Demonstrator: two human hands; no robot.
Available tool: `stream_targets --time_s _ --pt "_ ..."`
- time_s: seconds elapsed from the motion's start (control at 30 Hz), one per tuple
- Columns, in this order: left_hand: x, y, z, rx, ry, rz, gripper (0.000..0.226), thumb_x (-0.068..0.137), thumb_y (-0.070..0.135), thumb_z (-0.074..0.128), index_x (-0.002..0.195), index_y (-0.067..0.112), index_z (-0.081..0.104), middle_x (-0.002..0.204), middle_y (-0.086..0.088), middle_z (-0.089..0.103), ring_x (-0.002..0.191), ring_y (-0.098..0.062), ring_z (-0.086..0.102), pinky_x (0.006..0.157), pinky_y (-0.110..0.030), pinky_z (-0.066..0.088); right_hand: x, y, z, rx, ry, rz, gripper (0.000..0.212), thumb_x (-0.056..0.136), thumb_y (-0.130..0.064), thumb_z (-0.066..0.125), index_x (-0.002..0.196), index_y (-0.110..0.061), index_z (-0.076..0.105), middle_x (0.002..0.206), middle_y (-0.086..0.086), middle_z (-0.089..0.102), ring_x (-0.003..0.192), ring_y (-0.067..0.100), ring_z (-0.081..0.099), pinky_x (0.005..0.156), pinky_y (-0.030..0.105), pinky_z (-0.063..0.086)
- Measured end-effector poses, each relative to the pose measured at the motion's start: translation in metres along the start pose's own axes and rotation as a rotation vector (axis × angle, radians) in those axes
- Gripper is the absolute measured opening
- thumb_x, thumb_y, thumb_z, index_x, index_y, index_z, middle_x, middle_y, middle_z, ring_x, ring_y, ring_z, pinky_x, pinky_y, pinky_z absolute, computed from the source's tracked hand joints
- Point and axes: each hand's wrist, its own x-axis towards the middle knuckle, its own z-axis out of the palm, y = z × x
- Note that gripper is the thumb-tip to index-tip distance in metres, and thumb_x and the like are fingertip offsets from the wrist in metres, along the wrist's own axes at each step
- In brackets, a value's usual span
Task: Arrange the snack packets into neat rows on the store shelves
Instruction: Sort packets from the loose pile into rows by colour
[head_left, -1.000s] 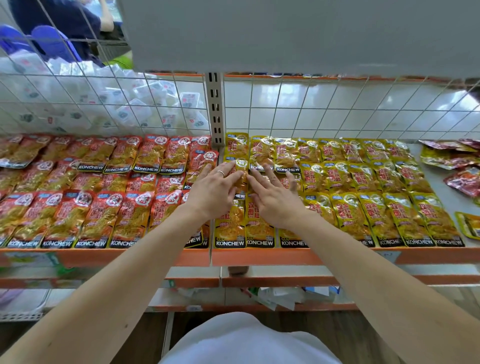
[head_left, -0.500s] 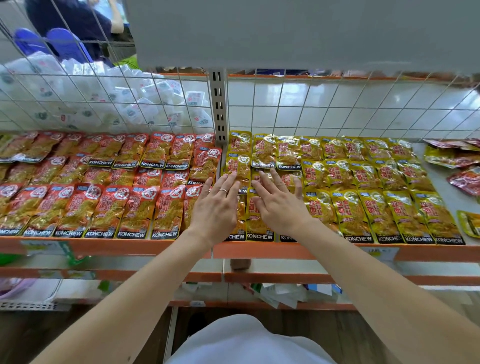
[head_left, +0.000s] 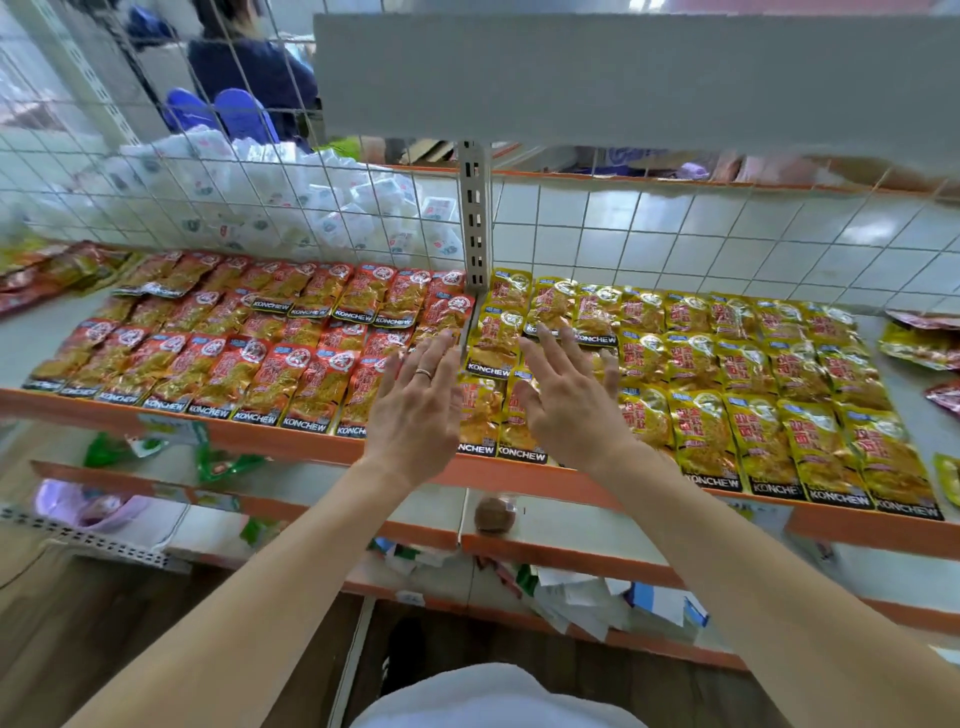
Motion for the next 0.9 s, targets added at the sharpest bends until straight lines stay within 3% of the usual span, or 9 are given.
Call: stream_targets --time_s 0.3,0.5,0.9 --pt "-0.061 -0.024 -0.029 0.021 0.076 -0.199 0.059 0.101 0.041 0.028 0.154 0.017 0.031 0.167 0.000 0.017 0.154 -0.019 0.012 0.125 -0.041 -0.003 -0.028 -0.048 0.001 0.124 0.033 -0.174 0.059 0.104 -0.043 0.039 0.158 -0.029 0.020 0.168 -0.008 0.001 0.152 0.010 -0.013 0.120 0.051 -0.010" --pt "-0.080 -0.056 -0.047 -0.006 0.118 -0.199 0.056 0.101 0.043 0.027 0.153 0.022 0.032 0.166 0.002 0.022 0.154 -0.017 0.015 0.125 -0.043 0.000 -0.029 -0.089 0.010 0.097 0.009 -0.209 0.058 0.104 -0.045 0.038 0.157 -0.034 0.017 0.167 -0.010 -0.002 0.152 0.009 -0.015 0.120 0.052 -0.010" --pt "-0.142 -0.233 -0.121 -0.016 0.210 -0.241 0.062 0.099 0.048 0.023 0.148 0.016 0.042 0.160 -0.006 0.035 0.148 -0.030 0.030 0.122 -0.051 0.021 0.002 -0.283 0.059 0.152 0.023 -0.282 0.056 0.103 -0.039 0.045 0.155 -0.032 0.026 0.167 -0.008 0.005 0.154 0.014 -0.005 0.121 0.058 -0.002"
